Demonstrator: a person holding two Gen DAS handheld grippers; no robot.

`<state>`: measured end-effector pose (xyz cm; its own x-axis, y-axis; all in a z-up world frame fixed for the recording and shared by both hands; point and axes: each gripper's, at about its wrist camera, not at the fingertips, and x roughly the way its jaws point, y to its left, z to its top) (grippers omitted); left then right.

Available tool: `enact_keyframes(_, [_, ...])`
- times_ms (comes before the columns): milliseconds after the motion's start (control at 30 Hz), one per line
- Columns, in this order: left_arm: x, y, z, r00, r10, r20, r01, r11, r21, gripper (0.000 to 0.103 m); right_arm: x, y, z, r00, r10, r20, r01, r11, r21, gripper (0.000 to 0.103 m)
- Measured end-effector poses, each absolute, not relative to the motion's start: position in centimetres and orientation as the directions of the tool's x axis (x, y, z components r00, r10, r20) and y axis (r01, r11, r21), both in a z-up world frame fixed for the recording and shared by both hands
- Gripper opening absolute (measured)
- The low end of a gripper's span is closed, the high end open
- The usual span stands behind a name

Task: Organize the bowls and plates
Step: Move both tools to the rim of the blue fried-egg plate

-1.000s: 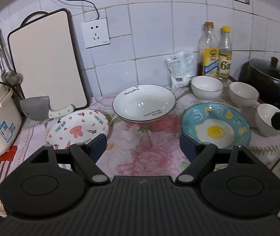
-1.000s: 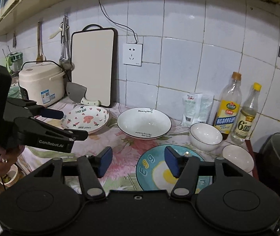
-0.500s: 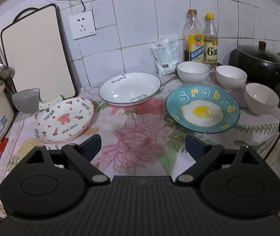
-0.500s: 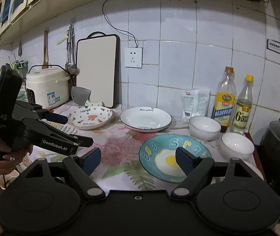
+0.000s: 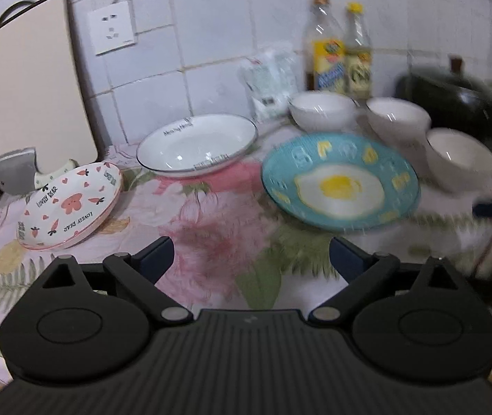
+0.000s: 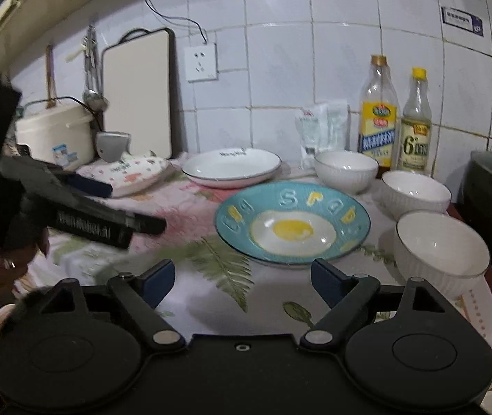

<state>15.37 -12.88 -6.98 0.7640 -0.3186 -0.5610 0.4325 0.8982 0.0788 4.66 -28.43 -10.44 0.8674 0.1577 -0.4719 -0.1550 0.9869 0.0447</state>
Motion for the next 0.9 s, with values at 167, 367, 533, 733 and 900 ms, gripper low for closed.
enact_keyframes(167, [17.9,-13.7,-7.7,0.750,-0.373,-0.546,0.438,0.899,-0.013,0.098,6.6,-28.5,-13.2,0.866,0.113,-0.486,-0.117,0.993,0.024,0.090])
enact_keyframes(367, [22.4,-15.5,-9.1,0.697,-0.392,-0.600,0.415,0.903,-0.108,0.094,9.2,-28.8,-15.2,0.876,0.056,-0.479,-0.072,0.997,-0.016,0.092])
enact_keyframes(533, [25.3,-16.9,-10.5,0.644,-0.396,-0.655,0.414,0.900,-0.138,0.083,10.8,-29.8,-16.2,0.877,0.045,-0.478,-0.055,0.998,-0.007,0.097])
enact_keyframes(733, [26.6,-17.8,-12.3,0.605,-0.399,-0.689,0.411,0.898,-0.159,0.053,12.9,-30.9,-17.2,0.876,0.054,-0.480,-0.044,0.998,0.034,0.102])
enact_keyframes(900, [26.4,-18.0,-12.2,0.629,-0.407,-0.662,0.425,0.893,-0.145,0.030,13.9,-30.8,-17.7,0.887,0.068,-0.457,-0.072,0.997,0.008,0.103])
